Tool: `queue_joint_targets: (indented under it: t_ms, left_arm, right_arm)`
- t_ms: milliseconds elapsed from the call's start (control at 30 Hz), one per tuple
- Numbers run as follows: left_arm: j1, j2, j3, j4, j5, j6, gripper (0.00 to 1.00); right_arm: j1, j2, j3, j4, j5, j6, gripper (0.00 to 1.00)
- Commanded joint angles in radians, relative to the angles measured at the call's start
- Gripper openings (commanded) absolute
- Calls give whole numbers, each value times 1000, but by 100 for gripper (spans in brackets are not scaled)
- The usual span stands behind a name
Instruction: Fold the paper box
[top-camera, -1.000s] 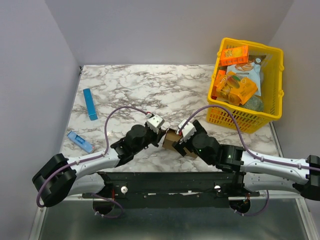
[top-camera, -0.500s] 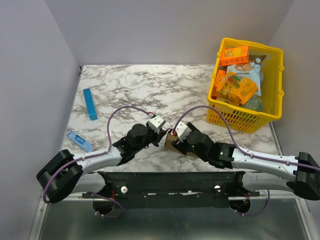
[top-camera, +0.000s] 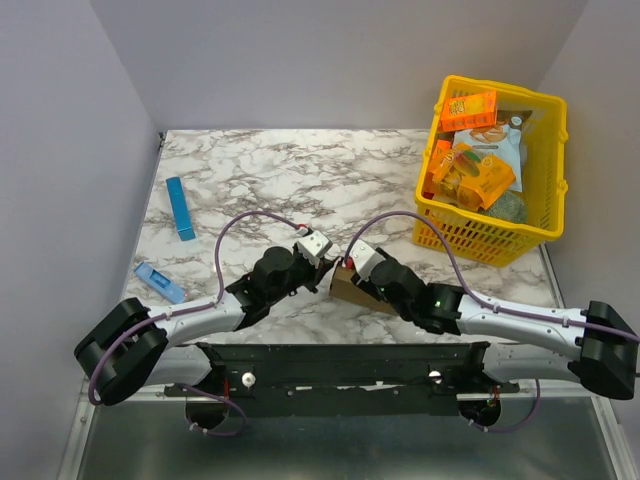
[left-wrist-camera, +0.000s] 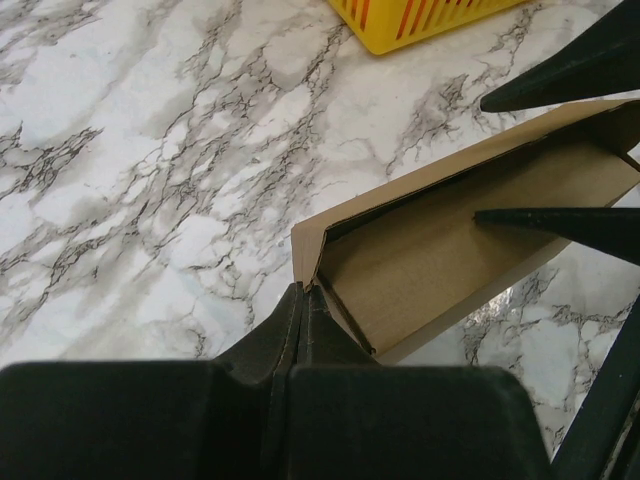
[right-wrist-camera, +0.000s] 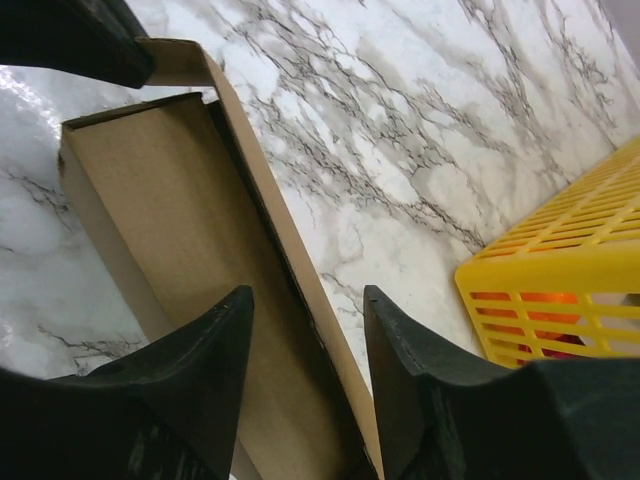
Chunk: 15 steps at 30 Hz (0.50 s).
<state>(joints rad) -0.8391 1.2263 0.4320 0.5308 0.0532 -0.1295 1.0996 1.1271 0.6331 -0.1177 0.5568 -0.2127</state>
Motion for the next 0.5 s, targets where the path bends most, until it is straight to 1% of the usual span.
queue_joint_targets:
  t_ms: [0, 67, 200, 267, 300, 467]
  left_arm:
    - [5, 1, -6, 37, 28, 24, 0]
    - [5, 1, -6, 35, 28, 25, 0]
    - [6, 2, 2, 25, 19, 24, 0]
    - [5, 7, 14, 14, 8, 19, 0]
    - [5, 7, 19, 0, 2, 19, 0]
    - [5, 9, 31, -11, -16, 14, 0]
  right_arm:
    - [-32, -4, -19, -5, 18, -33, 52]
    - [-38, -10, -18, -4, 2, -36, 50]
    - [-40, -6, -4, -20, -40, -34, 43]
    - [-38, 13, 7, -43, -58, -31, 41]
    - [-40, 22, 13, -52, -64, -27, 38]
    - [-38, 66, 56, -109, -80, -17, 31]
